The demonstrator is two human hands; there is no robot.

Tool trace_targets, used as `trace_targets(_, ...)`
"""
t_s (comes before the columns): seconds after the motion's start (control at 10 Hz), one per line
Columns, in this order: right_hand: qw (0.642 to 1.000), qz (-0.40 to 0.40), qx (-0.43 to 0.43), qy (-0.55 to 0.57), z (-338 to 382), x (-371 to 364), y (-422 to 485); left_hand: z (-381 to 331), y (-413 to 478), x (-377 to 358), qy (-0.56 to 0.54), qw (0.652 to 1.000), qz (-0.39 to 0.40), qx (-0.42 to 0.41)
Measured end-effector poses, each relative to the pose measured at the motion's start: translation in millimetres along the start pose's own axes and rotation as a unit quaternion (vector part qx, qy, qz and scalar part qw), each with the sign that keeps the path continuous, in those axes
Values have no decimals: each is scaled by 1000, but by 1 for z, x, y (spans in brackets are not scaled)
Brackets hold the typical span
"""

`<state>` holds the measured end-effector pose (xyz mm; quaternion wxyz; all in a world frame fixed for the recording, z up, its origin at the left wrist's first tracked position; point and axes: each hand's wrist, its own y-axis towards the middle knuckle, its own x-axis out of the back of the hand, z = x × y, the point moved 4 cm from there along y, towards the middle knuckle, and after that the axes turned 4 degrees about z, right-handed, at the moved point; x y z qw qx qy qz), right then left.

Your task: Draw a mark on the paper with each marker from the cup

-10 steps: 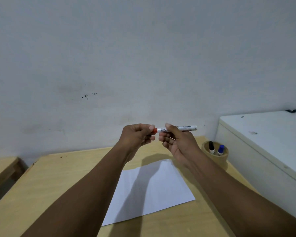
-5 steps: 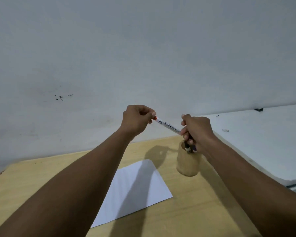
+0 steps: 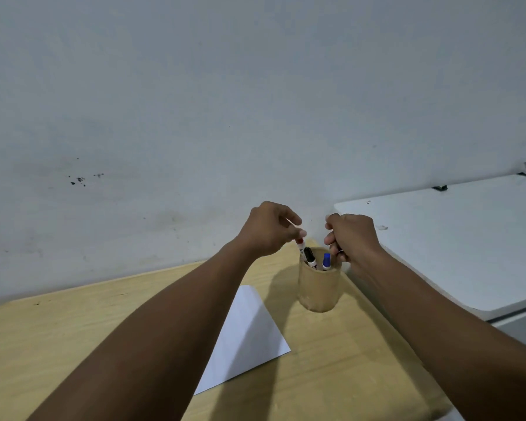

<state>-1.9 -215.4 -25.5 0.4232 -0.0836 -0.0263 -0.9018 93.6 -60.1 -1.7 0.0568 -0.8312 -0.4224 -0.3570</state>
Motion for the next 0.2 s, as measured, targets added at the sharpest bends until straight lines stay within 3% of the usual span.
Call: trace_targets(0.2,998,-13,42,-43,11,-8,-3,-3,-10,8,54,998,17,17)
